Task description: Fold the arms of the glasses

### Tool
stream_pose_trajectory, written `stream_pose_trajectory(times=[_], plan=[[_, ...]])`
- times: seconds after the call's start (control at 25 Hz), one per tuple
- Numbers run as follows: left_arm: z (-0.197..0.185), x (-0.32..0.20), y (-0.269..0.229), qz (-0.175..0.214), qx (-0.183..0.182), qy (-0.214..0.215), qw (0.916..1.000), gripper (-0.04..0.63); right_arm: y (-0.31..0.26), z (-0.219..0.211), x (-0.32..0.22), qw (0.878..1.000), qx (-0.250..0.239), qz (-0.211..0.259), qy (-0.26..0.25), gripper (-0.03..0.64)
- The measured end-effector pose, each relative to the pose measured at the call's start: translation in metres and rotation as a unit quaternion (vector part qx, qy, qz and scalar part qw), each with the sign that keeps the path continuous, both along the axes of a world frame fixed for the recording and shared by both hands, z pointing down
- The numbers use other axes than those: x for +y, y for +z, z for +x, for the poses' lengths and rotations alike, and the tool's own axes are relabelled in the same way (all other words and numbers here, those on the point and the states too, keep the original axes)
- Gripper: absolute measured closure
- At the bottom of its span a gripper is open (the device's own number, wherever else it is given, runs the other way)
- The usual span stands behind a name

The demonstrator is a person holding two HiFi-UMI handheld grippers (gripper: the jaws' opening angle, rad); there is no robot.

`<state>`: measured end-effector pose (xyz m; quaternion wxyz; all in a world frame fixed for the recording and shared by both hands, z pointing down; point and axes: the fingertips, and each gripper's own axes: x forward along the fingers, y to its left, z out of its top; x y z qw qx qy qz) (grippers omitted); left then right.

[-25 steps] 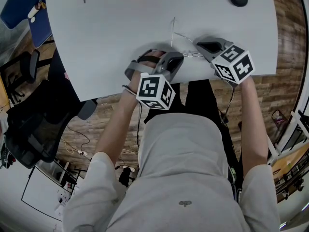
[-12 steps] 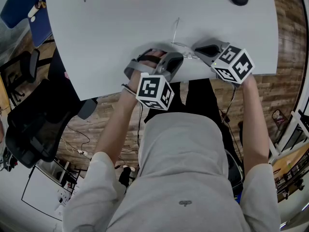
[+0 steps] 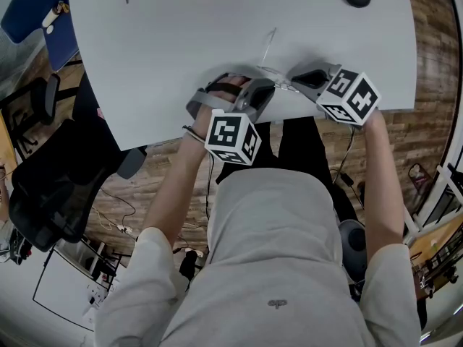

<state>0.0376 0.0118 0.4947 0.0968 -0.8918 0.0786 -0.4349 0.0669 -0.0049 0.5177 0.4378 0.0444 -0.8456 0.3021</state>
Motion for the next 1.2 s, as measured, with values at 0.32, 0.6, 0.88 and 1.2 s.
stream_pose_trajectory(times=[0.32, 0.6, 0.88, 1.2], plan=[[-0.002, 0.003, 0.003, 0.006, -0.01, 0.006, 0.9999, 0.569, 0.003, -0.002, 0.004, 1.0, 0.003, -0.009, -0.006, 0.604], [-0.002, 0.005, 0.002, 0.012, -0.015, 0.012, 0.9998, 0.569, 0.001, -0.001, -0.001, 1.0, -0.007, -0.009, 0.024, 0.567], [-0.002, 0.005, 0.001, 0.017, -0.012, 0.011, 0.9997, 0.571, -0.01, 0.003, -0.01, 0.998, -0.033, -0.011, 0.055, 0.546], [-0.001, 0.009, -0.001, 0.021, -0.013, 0.023, 0.9994, 0.571, -0.025, 0.005, -0.028, 0.997, -0.038, 0.022, 0.057, 0.543]])
